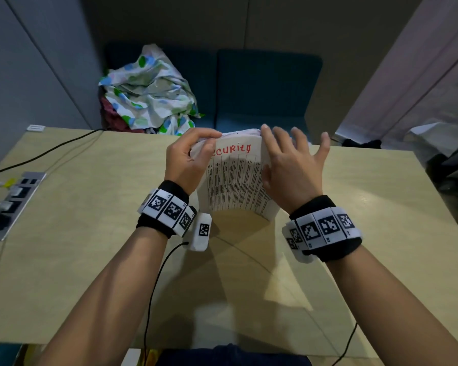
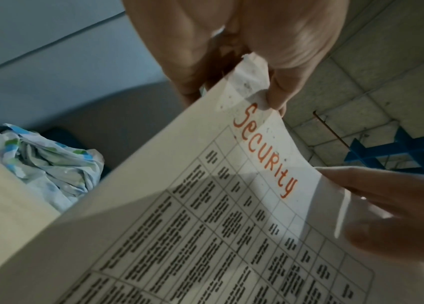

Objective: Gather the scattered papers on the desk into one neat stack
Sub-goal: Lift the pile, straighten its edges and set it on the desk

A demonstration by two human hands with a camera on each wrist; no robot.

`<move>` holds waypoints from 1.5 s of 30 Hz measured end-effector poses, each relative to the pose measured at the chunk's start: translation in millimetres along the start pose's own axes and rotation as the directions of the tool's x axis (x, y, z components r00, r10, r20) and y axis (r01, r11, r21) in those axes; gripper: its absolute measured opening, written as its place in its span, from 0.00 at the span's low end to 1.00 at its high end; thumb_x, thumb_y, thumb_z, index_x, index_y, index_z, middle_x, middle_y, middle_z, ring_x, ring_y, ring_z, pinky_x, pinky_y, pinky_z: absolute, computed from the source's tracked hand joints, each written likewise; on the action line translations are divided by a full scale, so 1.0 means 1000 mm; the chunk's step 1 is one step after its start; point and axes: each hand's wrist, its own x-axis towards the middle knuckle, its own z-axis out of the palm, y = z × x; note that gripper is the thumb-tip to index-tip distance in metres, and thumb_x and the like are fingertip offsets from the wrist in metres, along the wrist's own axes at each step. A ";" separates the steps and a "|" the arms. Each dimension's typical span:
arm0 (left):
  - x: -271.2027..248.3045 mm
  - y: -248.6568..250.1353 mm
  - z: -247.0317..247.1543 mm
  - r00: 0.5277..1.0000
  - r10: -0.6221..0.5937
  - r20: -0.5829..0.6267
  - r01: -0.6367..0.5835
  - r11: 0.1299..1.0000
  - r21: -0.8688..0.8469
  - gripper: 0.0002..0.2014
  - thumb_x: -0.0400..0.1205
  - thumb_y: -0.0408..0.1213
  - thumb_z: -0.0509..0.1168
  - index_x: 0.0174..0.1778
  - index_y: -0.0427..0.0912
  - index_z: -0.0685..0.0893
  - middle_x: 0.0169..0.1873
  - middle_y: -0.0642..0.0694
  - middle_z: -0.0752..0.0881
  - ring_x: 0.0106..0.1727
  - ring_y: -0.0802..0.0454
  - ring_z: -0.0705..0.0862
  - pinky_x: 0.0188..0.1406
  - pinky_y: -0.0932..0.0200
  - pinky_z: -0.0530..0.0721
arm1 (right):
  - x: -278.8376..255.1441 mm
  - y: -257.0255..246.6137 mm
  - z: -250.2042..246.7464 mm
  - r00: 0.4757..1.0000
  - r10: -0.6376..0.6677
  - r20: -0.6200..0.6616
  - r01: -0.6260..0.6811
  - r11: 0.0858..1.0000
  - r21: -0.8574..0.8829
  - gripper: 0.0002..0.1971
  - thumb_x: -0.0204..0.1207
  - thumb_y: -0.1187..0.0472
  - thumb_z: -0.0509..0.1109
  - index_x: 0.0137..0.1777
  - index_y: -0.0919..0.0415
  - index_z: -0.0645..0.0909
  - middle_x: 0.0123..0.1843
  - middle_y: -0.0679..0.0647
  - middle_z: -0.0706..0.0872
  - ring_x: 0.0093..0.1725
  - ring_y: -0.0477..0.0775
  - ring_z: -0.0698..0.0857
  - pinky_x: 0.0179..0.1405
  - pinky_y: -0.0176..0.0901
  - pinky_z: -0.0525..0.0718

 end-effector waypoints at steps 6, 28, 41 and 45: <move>-0.003 0.003 0.001 0.999 -0.037 0.017 0.038 0.995 -0.089 0.13 0.79 0.34 0.64 0.54 0.56 0.75 0.40 0.58 0.82 0.41 0.61 0.83 0.44 0.56 0.85 | 0.013 -0.018 -0.001 0.995 -0.089 0.050 0.088 0.996 0.011 0.40 0.70 0.60 0.69 0.82 0.47 0.57 0.75 0.57 0.74 0.75 0.63 0.71 0.72 0.78 0.56; -0.004 -0.008 0.004 0.989 -0.146 0.032 0.148 0.936 -0.318 0.20 0.66 0.20 0.57 0.50 0.44 0.70 0.38 0.47 0.76 0.32 0.64 0.78 0.31 0.69 0.80 | -0.004 0.055 0.056 0.823 0.221 0.523 -0.554 0.110 0.825 0.43 0.62 0.73 0.69 0.79 0.55 0.60 0.72 0.59 0.76 0.70 0.60 0.75 0.69 0.61 0.77; -0.042 -0.071 0.042 0.795 -0.601 -0.081 0.591 0.798 -0.116 0.16 0.76 0.18 0.52 0.49 0.45 0.69 0.41 0.52 0.79 0.43 0.55 0.79 0.48 0.49 0.82 | -0.009 0.034 0.142 0.787 0.426 0.447 -0.523 0.075 0.849 0.19 0.67 0.71 0.54 0.57 0.72 0.73 0.54 0.68 0.83 0.54 0.68 0.83 0.49 0.70 0.85; -0.041 -0.073 0.049 0.783 -0.610 -0.121 0.600 0.792 -0.110 0.11 0.78 0.19 0.51 0.51 0.38 0.64 0.38 0.52 0.73 0.39 0.57 0.75 0.37 0.58 0.78 | -0.008 0.015 0.124 0.757 0.481 0.442 -0.535 0.068 0.842 0.19 0.67 0.78 0.51 0.59 0.79 0.70 0.47 0.63 0.81 0.46 0.60 0.81 0.40 0.44 0.84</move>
